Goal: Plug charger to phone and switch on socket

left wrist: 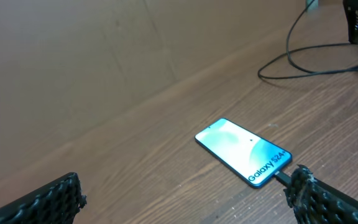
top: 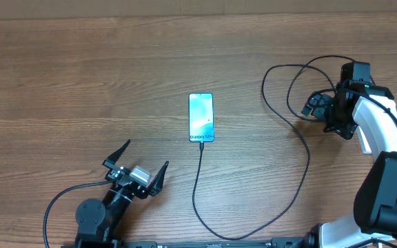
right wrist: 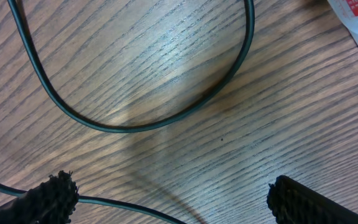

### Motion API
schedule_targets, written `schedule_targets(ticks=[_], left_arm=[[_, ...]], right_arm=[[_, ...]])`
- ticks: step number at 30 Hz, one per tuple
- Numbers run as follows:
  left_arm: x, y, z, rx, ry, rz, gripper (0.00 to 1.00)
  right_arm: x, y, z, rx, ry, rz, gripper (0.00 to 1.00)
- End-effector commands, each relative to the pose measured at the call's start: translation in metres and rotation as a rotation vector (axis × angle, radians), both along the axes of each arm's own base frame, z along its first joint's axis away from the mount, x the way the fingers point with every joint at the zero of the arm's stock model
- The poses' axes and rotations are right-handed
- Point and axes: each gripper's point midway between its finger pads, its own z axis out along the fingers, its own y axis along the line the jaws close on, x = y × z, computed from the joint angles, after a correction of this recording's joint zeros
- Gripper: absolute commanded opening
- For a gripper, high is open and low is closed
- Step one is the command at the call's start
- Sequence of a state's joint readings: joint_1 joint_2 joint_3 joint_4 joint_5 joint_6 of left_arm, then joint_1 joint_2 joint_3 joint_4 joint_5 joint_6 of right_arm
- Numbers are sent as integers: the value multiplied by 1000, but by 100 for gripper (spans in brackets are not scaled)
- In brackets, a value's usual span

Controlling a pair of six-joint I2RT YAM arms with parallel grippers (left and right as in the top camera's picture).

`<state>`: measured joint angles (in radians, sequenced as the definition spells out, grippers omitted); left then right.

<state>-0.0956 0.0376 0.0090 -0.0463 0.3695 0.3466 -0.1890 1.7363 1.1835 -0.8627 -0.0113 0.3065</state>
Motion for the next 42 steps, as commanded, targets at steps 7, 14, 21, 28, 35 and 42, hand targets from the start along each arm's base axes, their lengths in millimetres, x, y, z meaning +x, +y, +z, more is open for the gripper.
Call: schedule_targets(ticks=[7, 14, 21, 28, 35, 42], left_arm=[[4, 12, 3, -8, -19, 72, 100], [13, 44, -2, -72, 25, 277, 99], [14, 50, -3, -88, 34, 312, 100], [14, 50, -2, -88, 30, 309, 100], [14, 50, -2, -89, 29, 309, 100], [14, 50, -2, -88, 30, 309, 100]], right_arm=[[2, 1, 10, -4, -34, 2, 100], [2, 1, 10, -4, -35, 2, 100], [2, 1, 10, -4, -34, 2, 100], [2, 1, 10, -4, -34, 2, 100], [2, 1, 10, -4, -34, 2, 100], [2, 1, 10, -4, -34, 2, 100]])
